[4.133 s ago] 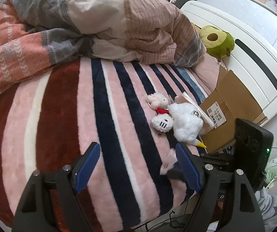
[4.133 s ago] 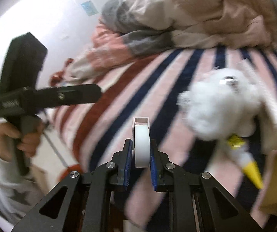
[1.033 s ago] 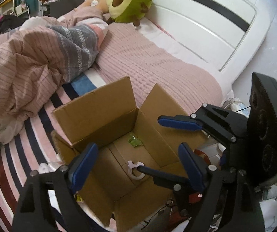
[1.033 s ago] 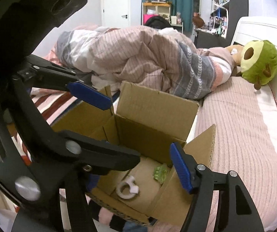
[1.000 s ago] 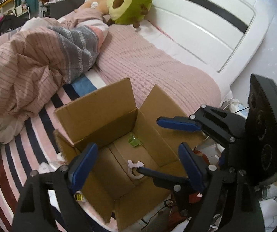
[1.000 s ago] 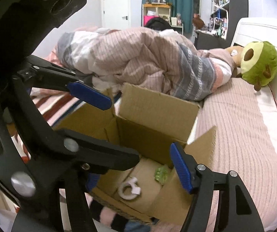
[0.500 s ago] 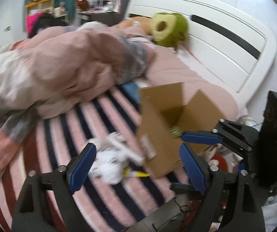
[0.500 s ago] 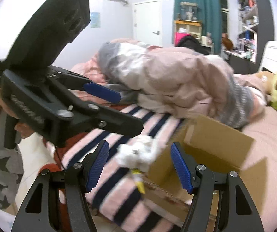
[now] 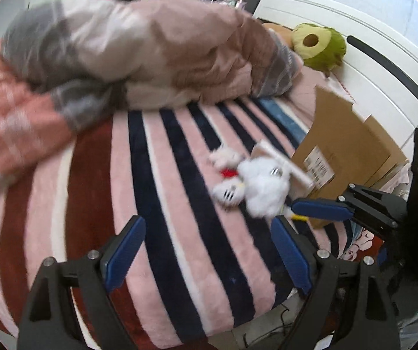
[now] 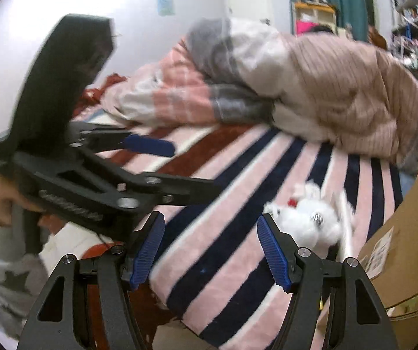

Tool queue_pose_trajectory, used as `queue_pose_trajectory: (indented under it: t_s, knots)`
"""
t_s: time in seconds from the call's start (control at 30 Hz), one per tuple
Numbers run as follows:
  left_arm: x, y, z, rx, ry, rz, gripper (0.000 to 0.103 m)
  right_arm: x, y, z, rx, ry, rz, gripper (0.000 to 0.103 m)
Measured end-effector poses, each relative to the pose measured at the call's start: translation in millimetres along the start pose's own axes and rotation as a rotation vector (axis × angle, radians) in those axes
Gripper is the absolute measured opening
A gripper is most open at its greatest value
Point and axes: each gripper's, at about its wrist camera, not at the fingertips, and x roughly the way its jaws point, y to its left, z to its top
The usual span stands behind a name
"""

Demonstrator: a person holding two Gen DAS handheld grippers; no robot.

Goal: Organize objects
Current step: 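Return the right gripper to the white plush toy and grasp it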

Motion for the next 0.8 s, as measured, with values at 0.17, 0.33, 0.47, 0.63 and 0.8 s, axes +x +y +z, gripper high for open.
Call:
queue_pose_trajectory:
  t_s: [0.17, 0.33, 0.47, 0.63, 0.8]
  knots:
    - [14, 7, -20, -0.050, 0.015, -0.042, 0.086, 10, -40, -21, 0.178, -0.011, -0.045, 0.063]
    - [24, 11, -25, -0.073, 0.021, -0.076, 0.086, 12, -59, -32, 0.219, -0.007, -0.092, 0.057]
    - [28, 15, -25, -0.075, 0.021, -0.096, 0.086, 15, -57, -36, 0.212, 0.003, -0.117, 0.057]
    - [29, 21, -26, -0.076, 0.028, -0.105, 0.086, 24, -62, -34, 0.267, -0.007, -0.142, 0.059]
    - [20, 31, -27, -0.097, 0.022, -0.102, 0.086, 41, -70, -21, 0.348, -0.003, -0.196, 0.071]
